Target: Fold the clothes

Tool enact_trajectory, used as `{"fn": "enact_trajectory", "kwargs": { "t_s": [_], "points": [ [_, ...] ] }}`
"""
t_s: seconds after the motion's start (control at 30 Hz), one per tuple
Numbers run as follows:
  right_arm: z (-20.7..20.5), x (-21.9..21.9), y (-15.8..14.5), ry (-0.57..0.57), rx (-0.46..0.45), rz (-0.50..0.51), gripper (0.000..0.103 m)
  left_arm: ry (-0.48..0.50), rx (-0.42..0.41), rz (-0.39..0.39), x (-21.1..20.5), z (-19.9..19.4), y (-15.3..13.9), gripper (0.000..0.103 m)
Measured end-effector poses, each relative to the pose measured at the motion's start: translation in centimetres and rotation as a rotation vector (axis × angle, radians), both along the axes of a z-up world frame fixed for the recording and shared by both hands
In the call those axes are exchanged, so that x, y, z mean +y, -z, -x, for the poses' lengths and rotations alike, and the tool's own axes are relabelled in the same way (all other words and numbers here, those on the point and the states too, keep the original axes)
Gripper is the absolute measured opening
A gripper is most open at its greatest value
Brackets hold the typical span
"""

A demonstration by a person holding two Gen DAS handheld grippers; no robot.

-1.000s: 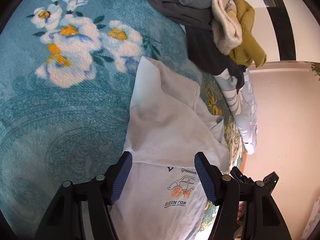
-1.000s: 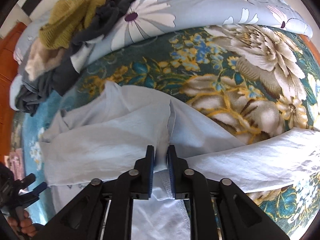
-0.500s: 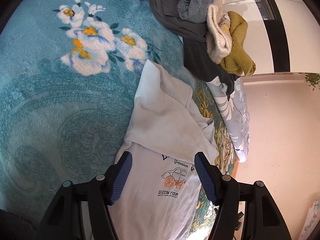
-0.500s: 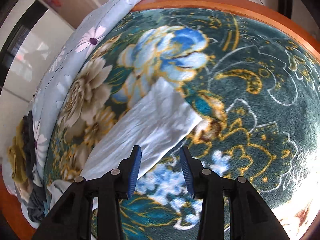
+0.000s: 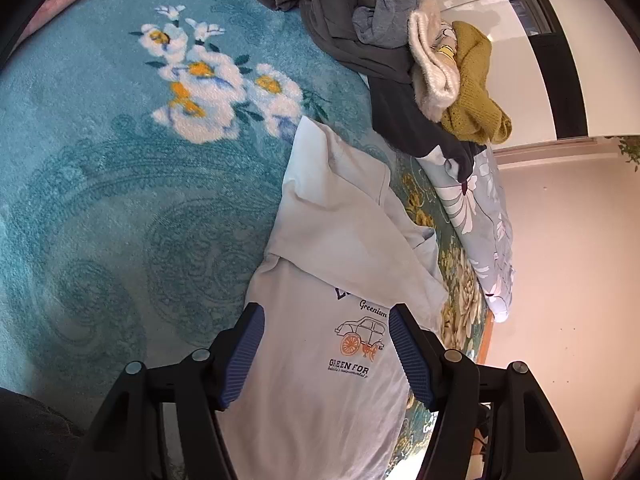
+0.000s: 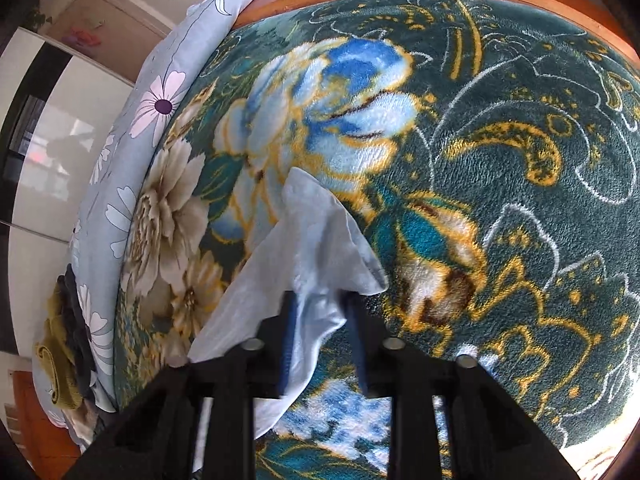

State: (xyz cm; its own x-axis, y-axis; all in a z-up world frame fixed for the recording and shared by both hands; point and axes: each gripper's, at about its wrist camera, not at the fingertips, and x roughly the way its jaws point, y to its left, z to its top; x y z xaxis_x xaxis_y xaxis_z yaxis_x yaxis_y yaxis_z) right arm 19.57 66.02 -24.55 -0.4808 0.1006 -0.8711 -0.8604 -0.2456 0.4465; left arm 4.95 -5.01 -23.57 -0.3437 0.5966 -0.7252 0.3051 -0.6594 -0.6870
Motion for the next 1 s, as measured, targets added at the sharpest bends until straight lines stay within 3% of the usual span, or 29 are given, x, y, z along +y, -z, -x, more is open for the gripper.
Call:
{"fn": "enact_trajectory", "kwargs": {
  "t_s": [0.13, 0.33, 0.5, 0.6, 0.73, 0.9, 1.0],
  "points": [
    [1.0, -0.8, -1.4, -0.05, 0.113, -0.003, 0.001, -0.007, 0.015, 0.009, -0.6, -0.3, -0.5, 0.069],
    [6.4, -4.9, -9.3, -0.237, 0.386, -0.059, 0.001, -0.008, 0.015, -0.021, -0.6, 0.0, -0.4, 0.069],
    [13.3, -12.9, -16.5, -0.461, 0.609, -0.074, 0.001, -0.003, 0.02, -0.04, -0.7, 0.2, -0.2, 0.069],
    [17.6, -19.5, -18.8, -0.603, 0.682, -0.057, 0.001, -0.012, 0.022, -0.056, -1.2, 0.2, 0.0, 0.069],
    [22.7, -30.0, -17.3, -0.809, 0.611, -0.043, 0.001, -0.03, 0.012, -0.075, -2.2, -0.1, 0.6, 0.069],
    [25.1, -41.2, -10.4, -0.995, 0.428, 0.032, 0.001, -0.043, 0.006, -0.089, -3.6, -0.2, 1.1, 0.069],
    [24.9, -46.0, -6.1, -1.092, 0.291, 0.019, 0.001, -0.051, -0.003, -0.097, -4.4, -0.2, 1.7, 0.069]
  ]
}}
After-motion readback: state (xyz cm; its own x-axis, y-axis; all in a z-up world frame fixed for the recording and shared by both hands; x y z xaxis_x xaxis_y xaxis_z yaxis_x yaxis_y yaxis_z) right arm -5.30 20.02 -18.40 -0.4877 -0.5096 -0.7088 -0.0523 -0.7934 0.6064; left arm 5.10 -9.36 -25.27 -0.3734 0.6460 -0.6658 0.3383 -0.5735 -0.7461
